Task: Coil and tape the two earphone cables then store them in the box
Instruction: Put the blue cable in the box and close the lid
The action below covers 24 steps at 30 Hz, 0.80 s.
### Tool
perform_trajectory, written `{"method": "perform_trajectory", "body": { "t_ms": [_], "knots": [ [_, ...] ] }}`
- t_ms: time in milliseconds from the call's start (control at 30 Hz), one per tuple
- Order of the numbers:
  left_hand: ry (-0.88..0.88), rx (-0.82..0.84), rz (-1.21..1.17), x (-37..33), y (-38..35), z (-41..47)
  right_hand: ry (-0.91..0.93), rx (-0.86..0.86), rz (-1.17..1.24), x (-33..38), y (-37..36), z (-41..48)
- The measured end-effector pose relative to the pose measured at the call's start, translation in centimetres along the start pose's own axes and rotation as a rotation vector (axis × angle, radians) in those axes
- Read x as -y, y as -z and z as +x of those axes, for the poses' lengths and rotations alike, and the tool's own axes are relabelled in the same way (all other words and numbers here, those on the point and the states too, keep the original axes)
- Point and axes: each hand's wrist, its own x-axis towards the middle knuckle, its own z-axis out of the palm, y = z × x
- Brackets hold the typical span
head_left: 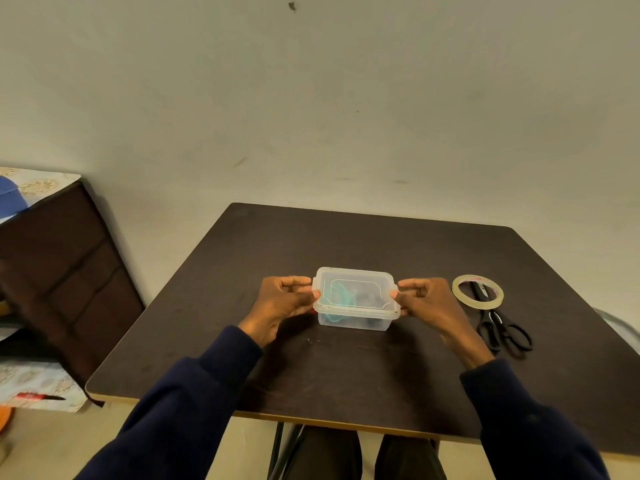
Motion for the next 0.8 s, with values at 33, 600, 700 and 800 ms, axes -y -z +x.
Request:
{"method": "perform_trajectory", "body": {
  "t_ms": [33,600,700,800],
  "knots": [
    [-0.024,0.010,0.043,0.0,0.1,-0.2,0.015,0.011,-0.027,-0.1,0.3,-0.3],
    [-0.279,0.079,0.303,2.7,0.9,-0.2,0.423,-0.098,-0.289,-2.6,-0.8,-2.6],
    [-0.284,0.075,0.322,2.5,0.4,0.5,0.469,-0.112,-0.349,-2.7,-0.5,-1.7],
    [-0.288,0.077,0.340,1.9,-0.3,1.5,0.464,-0.126,-0.355,-2.5,-0.5,-0.5]
  ]
}}
